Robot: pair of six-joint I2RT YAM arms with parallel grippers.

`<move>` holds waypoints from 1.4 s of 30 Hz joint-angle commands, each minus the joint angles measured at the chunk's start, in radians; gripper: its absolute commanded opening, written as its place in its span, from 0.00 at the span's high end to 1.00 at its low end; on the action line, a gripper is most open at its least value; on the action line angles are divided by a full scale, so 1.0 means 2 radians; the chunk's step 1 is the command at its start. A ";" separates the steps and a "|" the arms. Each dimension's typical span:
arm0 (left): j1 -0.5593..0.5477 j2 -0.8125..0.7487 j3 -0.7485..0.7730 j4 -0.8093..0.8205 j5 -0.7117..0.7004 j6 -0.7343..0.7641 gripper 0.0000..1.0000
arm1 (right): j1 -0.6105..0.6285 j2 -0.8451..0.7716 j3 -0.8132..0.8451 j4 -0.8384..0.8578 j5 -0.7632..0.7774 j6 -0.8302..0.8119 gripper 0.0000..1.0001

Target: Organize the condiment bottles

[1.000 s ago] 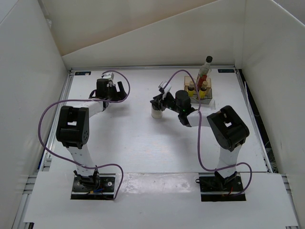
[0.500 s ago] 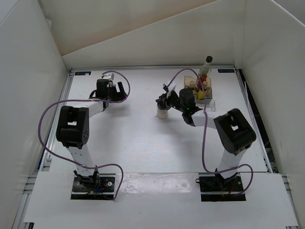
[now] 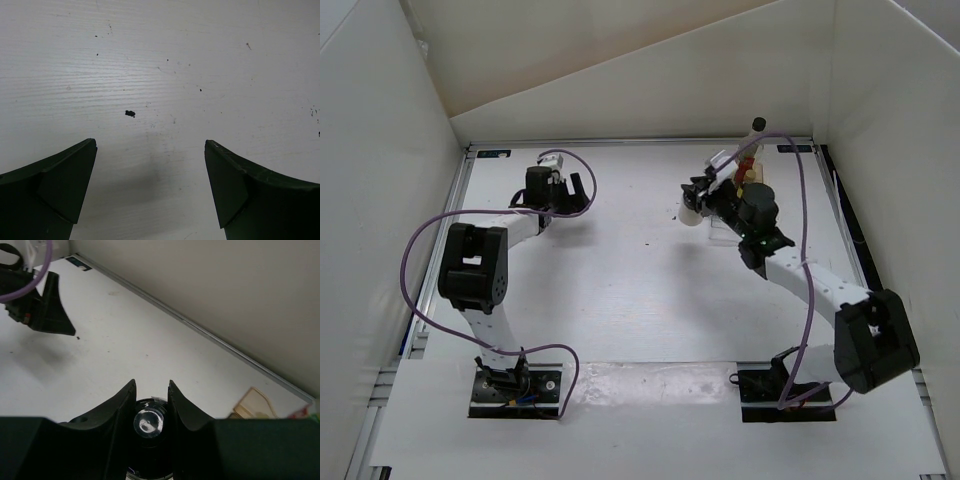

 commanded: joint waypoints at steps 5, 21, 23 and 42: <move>-0.011 -0.024 0.012 -0.003 0.001 0.001 0.00 | -0.048 -0.045 -0.049 0.054 0.062 -0.031 1.00; -0.017 0.011 0.060 -0.030 -0.004 0.012 0.00 | -0.129 0.023 -0.036 0.112 0.050 -0.006 1.00; -0.018 0.016 0.064 -0.031 -0.003 0.013 0.00 | -0.137 0.031 -0.038 0.126 0.050 -0.004 1.00; -0.023 0.053 0.102 -0.052 -0.005 0.021 0.00 | -0.166 0.095 -0.052 0.166 0.042 0.019 1.00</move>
